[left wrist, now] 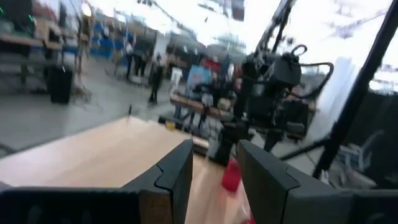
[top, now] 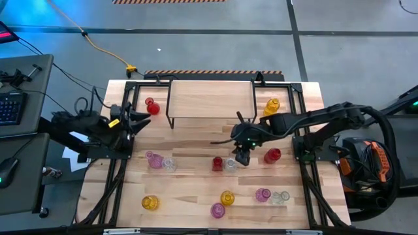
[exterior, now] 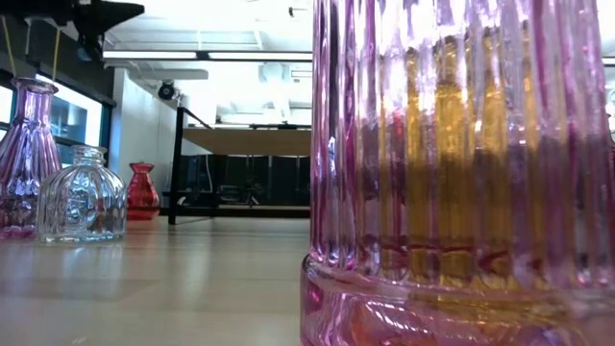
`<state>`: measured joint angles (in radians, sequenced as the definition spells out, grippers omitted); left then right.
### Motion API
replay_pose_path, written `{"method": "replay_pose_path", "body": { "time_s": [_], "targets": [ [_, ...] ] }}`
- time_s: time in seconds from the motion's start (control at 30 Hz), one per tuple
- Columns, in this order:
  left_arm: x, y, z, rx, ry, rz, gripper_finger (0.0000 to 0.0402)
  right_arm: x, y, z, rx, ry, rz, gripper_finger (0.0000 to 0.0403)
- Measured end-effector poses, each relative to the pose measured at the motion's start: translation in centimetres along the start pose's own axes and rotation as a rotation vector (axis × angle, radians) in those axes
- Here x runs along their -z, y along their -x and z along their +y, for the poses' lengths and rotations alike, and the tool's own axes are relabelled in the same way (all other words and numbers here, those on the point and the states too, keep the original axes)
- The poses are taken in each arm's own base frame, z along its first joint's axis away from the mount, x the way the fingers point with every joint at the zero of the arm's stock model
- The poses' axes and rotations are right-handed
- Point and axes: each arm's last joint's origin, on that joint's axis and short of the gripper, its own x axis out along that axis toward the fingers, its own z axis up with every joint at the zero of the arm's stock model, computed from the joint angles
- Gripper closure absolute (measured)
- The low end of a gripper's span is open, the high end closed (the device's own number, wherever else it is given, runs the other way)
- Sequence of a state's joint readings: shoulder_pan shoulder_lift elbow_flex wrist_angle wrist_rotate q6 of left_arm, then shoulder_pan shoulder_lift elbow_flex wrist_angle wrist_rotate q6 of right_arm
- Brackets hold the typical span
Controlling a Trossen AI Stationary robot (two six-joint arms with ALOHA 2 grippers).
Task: Sort vases onto shelf
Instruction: Put the center transparent vase on the shelf
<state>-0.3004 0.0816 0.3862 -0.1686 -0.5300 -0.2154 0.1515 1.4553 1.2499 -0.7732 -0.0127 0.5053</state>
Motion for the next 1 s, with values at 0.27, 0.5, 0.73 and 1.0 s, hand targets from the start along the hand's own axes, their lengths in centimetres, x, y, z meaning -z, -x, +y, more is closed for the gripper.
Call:
{"method": "replay_pose_path", "body": {
  "time_s": [0.27, 0.5, 0.73, 1.0],
  "targets": [
    [-3.5, -0.6, -1.3, 0.025, 0.048, 0.099, 0.0282, 0.2, -1.1, 0.3, -0.007, -0.099, 0.044, 0.0242],
    [-5.8, -1.5, -2.5, 0.048, 0.147, 0.174, 0.0282, 0.6, -2.0, 1.0, -0.004, -0.146, 0.074, 0.0242],
    [-6.3, -2.2, -3.0, 0.045, 0.154, 0.203, 0.0282, 0.7, -2.2, 1.1, 0.006, -0.278, 0.083, 0.0242],
    [-6.2, -2.5, -3.1, 0.037, 0.156, 0.211, 0.0282, 1.0, -2.2, 0.8, 0.057, -0.297, 0.086, 0.0242]
  ]
}}
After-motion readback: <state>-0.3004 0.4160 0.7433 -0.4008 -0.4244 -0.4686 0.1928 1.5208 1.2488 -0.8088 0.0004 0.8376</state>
